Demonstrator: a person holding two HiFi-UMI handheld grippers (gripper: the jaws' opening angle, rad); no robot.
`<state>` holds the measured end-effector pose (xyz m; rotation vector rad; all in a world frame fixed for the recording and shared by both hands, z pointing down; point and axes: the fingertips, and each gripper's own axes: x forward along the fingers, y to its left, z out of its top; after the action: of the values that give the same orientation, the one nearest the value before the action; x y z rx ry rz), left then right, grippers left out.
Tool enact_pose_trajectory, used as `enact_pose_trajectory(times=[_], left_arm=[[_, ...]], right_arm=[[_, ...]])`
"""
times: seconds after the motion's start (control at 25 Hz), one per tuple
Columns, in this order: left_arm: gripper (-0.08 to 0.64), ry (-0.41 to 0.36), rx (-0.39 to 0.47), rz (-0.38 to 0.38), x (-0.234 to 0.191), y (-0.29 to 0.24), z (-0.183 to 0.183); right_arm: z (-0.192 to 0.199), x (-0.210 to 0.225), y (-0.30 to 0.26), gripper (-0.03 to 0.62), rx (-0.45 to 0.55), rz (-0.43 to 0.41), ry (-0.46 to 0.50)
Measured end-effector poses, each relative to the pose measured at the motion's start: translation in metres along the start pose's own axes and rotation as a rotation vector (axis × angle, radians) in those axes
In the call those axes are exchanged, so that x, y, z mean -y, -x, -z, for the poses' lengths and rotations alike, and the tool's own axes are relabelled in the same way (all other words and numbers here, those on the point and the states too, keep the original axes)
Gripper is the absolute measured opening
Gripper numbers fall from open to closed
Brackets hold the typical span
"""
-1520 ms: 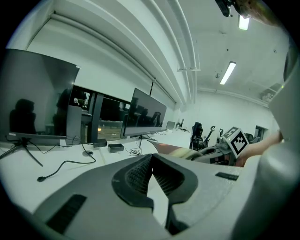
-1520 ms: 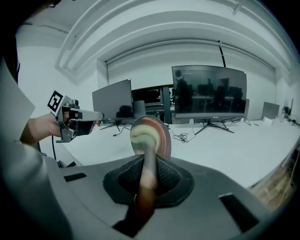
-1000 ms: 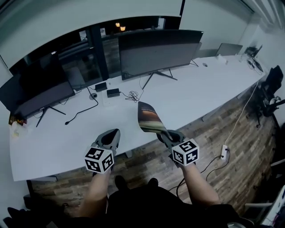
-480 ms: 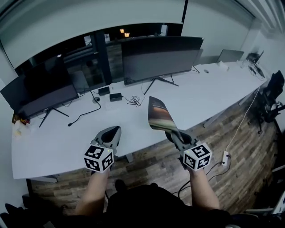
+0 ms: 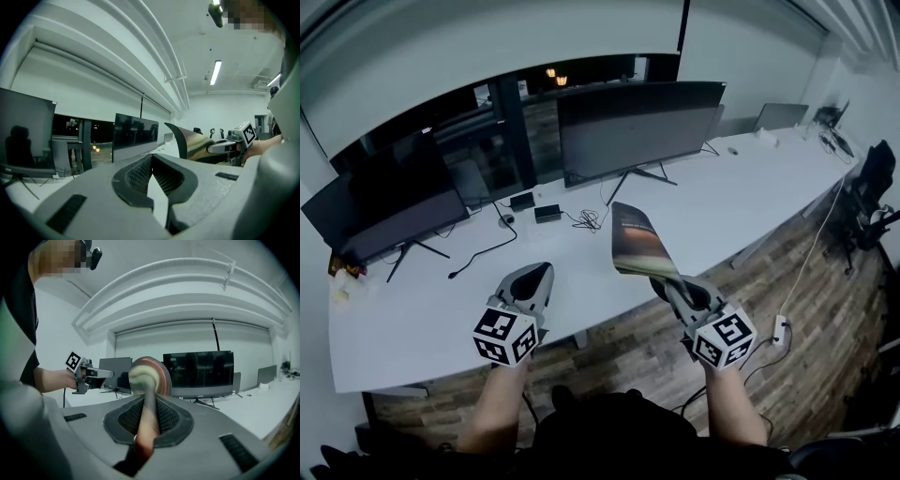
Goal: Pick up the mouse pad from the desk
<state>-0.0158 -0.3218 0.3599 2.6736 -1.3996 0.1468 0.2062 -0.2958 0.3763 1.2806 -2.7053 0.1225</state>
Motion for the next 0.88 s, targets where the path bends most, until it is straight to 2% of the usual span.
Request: enact_pose_trajectory(times=[0.16, 0.28, 0.36, 0.52, 0.88], left_arm=[[0.009, -0.018, 0.009, -0.037, -0.012, -0.002, 0.008], [0.008, -0.033, -0.005, -0.011, -0.007, -0.004, 0.028], [0.008, -0.016, -0.024, -0.004, -0.003, -0.003, 0.043], [0.008, 0.02, -0.041, -0.032, -0.008, -0.001, 0.059], [0.009, 0.014, -0.03, -0.063, -0.019, 0.003, 0.053]], right_arm=[[-0.009, 0.003, -0.005, 0.035, 0.065, 0.058, 0.014], [-0.012, 0.0, -0.015, 0.035, 0.119, 0.068, 0.006], [-0.01, -0.005, -0.022, 0.035, 0.133, 0.053, -0.004], [0.002, -0.013, -0.029, 0.035, 0.113, 0.023, -0.021], [0.008, -0.012, -0.022, 0.034, 0.08, 0.017, -0.028]])
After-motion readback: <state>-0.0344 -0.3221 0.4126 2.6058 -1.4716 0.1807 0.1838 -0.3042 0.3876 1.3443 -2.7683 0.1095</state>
